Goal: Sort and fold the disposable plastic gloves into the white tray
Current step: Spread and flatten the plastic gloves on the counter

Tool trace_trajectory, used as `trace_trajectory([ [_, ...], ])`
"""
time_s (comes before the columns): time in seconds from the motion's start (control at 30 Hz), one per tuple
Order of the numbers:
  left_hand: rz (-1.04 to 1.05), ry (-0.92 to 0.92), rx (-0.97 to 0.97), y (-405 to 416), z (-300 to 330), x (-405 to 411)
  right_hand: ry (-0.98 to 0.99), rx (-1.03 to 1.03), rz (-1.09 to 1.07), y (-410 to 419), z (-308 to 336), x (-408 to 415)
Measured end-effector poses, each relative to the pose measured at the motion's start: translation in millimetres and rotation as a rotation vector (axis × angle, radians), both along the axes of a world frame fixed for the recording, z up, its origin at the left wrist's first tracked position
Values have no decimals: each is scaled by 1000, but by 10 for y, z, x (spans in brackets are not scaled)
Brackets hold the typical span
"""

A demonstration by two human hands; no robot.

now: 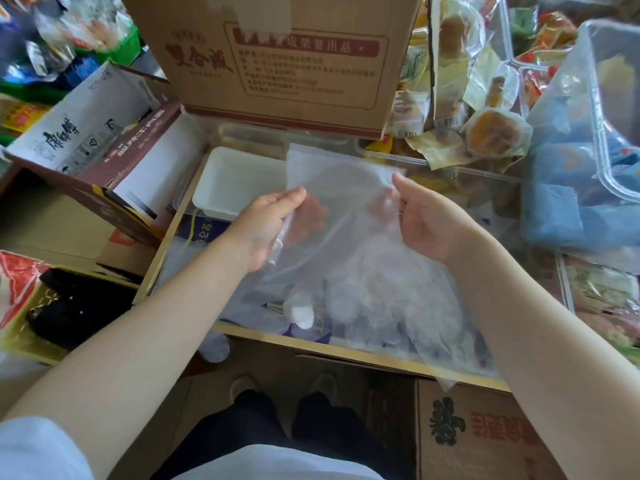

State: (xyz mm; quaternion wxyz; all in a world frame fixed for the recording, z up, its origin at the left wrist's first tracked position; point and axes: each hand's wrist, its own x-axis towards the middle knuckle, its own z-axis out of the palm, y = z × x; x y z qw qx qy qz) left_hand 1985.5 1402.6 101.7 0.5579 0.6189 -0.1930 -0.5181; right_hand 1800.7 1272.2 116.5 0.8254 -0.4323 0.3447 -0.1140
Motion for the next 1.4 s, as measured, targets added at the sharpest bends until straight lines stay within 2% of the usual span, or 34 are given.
trace_trajectory([
  [0.07, 65, 107, -23, 84, 19, 107, -34, -3, 72, 31, -25, 49],
  [0.13, 129, 174, -36, 150, 38, 217, 51, -107, 141, 80, -49, 168],
  [0.23, 196, 188, -36, 268, 54, 355, 230, -372, 225, 172, -71, 400],
  [0.3, 243, 161, -28, 356, 32, 488, 220, -430, 176, 256, -54, 571],
  [0.37, 203, 138, -25, 484, 31, 612, 204, -441, 88, 326, -3, 722],
  [0.47, -24, 136, 41, 722, -46, 779, 162, -431, 31, 378, 0, 903],
  [0.53, -119, 86, 117, 841, -120, 846, 147, -387, 15, 429, -21, 1007],
  [0.63, -16, -124, 211, 909, -182, 947, 170, -444, -59, 531, -32, 1148],
  [0.73, 69, -332, 224, 932, -246, 1146, 168, -655, -194, 637, 33, 1254],
  [0.8, 87, -291, 157, 935, -217, 1256, 150, -874, -209, 758, 141, 1336],
  [0.87, 91, -66, 91, 926, -116, 1330, 136, -1116, -80, 943, 232, 1469],
  [0.93, 76, 172, 73, 935, -36, 1428, 140, -1356, 163, 1193, 206, 1618],
  [1.03, 5, 281, 191, 1010, -106, 1620, 231, -1601, 596, 1544, -74, 1810],
  [1.13, -86, 156, 433, 1116, -319, 1757, 473, -1677, 937, 1749, -473, 1947],
  [1.27, -214, -101, 553, 1162, -605, 1760, 572, -1694, 1113, 1802, -763, 2010],
  [1.33, -257, -210, 543, 1132, -740, 1732, 574, -1738, 1087, 1792, -862, 2004],
  [1.4, -251, -251, 511, 1099, -810, 1712, 543, -1856, 895, 1747, -954, 1995],
])
